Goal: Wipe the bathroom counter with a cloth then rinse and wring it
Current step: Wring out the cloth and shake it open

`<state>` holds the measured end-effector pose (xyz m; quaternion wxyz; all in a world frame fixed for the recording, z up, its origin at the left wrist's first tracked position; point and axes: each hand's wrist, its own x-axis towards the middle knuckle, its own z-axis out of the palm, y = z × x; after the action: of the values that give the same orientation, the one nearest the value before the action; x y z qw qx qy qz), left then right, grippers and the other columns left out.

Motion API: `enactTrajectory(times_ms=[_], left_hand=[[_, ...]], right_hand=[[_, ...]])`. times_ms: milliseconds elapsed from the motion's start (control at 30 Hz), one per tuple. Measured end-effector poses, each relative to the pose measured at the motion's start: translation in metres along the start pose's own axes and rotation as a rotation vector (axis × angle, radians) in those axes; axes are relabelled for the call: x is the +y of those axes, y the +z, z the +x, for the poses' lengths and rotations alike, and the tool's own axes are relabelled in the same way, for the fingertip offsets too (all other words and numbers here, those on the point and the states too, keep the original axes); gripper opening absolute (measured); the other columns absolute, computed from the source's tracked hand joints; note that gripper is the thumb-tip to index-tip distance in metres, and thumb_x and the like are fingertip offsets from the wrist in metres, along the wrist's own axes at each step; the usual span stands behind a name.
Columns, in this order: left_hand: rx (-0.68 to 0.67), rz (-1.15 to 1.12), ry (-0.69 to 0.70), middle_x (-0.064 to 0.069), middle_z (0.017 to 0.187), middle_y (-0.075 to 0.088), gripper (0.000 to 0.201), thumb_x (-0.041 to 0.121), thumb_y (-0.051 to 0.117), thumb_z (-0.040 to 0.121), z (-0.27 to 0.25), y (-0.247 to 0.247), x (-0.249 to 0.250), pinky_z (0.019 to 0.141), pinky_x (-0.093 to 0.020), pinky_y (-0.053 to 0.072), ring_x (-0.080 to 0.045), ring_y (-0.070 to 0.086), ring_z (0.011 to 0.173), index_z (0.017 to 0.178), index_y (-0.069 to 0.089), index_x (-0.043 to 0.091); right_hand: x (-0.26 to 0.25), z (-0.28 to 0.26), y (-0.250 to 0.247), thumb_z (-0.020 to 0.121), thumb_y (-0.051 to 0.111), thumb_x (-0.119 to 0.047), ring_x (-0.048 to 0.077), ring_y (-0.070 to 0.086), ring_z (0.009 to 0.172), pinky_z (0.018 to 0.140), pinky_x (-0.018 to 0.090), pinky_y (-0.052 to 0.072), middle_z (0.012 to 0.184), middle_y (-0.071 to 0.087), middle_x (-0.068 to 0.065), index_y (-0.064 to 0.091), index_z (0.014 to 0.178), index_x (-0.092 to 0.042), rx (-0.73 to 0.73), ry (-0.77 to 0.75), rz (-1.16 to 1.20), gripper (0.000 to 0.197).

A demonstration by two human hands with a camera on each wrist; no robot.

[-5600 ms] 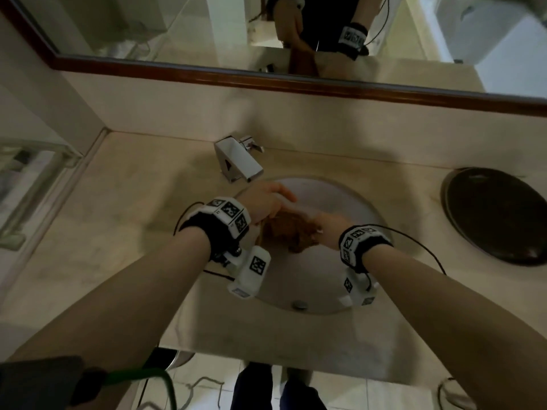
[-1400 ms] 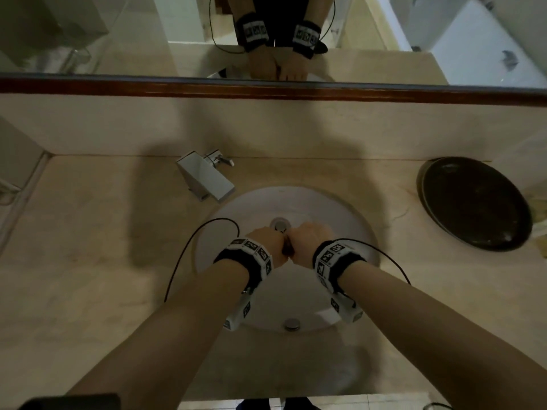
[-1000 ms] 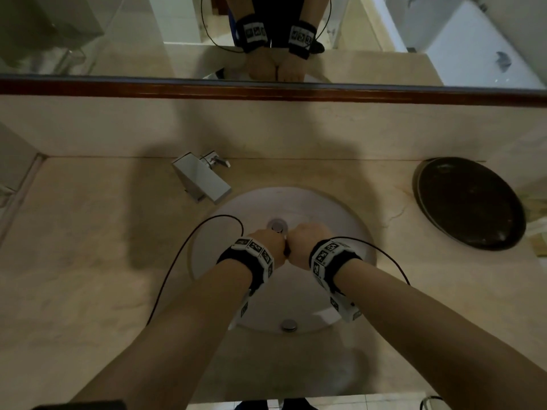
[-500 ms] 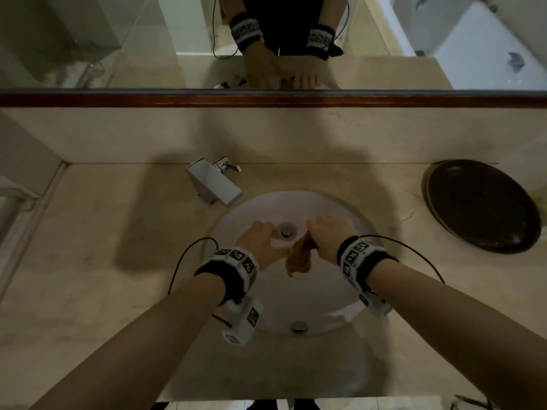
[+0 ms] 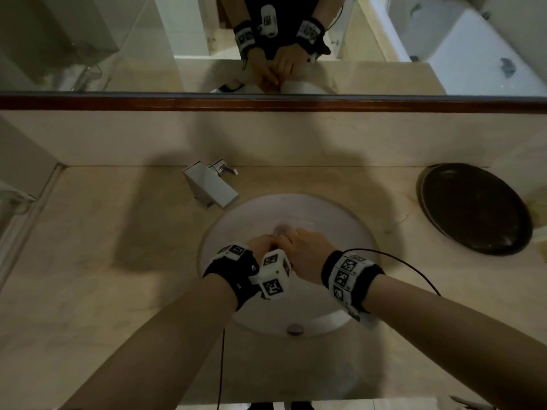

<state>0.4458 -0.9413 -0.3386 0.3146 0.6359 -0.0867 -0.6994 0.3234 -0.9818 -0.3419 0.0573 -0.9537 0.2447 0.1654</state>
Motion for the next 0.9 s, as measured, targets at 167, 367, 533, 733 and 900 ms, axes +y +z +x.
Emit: enactTrajectory(times_ms=[167, 367, 533, 733, 900], left_hand=[[0.008, 0.099, -0.02, -0.028, 0.119, 0.06, 0.032, 0.008, 0.05, 0.094, -0.005, -0.002, -0.001, 0.066, -0.042, 0.058, -0.036, 0.065, 0.092, 0.124, 0.054, -0.003], [-0.127, 0.395, -0.035, -0.016, 0.115, 0.061, 0.033, 0.024, 0.035, 0.1, -0.013, -0.011, -0.007, 0.081, -0.052, 0.055, -0.035, 0.068, 0.088, 0.127, 0.046, 0.009], [-0.245, 0.205, -0.091, -0.02, 0.105, 0.061, 0.042, 0.021, 0.056, 0.076, -0.014, -0.023, -0.006, 0.075, -0.056, 0.054, -0.037, 0.062, 0.083, 0.113, 0.056, 0.002], [-0.356, 0.548, -0.044, -0.011, 0.081, 0.063, 0.002, 0.006, 0.063, 0.087, -0.018, -0.008, 0.015, 0.045, -0.019, 0.047, -0.012, 0.053, 0.05, 0.085, 0.064, 0.006], [-0.171, 0.887, 0.043, -0.002, 0.057, 0.049, 0.03, 0.015, 0.074, 0.078, 0.003, 0.003, 0.021, 0.048, -0.023, 0.032, -0.014, 0.037, 0.045, 0.056, 0.053, 0.015]], right_hand=[[0.01, 0.0, 0.001, 0.082, 0.063, -0.015, 0.028, 0.06, 0.088, 0.07, 0.036, 0.053, 0.124, 0.049, 0.009, 0.022, 0.141, -0.021, 0.011, 0.128, 0.269, 0.072], [0.016, 0.001, -0.01, 0.079, 0.067, -0.008, 0.028, 0.057, 0.094, 0.065, 0.031, 0.045, 0.145, 0.029, 0.005, 0.019, 0.147, -0.031, -0.124, -0.08, 0.198, 0.087], [0.016, 0.002, -0.012, 0.086, 0.058, -0.013, 0.023, 0.053, 0.086, 0.063, 0.031, 0.043, 0.12, 0.05, 0.005, 0.048, 0.121, -0.017, -0.109, -0.098, 0.116, 0.038], [0.017, 0.007, -0.026, 0.093, 0.052, -0.03, 0.026, 0.059, 0.08, 0.057, 0.034, 0.04, 0.116, 0.052, 0.006, 0.05, 0.118, -0.014, -0.025, -0.228, -0.121, 0.03], [0.015, 0.009, -0.032, 0.095, 0.049, -0.026, 0.023, 0.056, 0.059, 0.051, 0.032, 0.042, 0.086, 0.065, 0.003, 0.051, 0.112, -0.011, -0.019, -0.062, -0.172, 0.023]])
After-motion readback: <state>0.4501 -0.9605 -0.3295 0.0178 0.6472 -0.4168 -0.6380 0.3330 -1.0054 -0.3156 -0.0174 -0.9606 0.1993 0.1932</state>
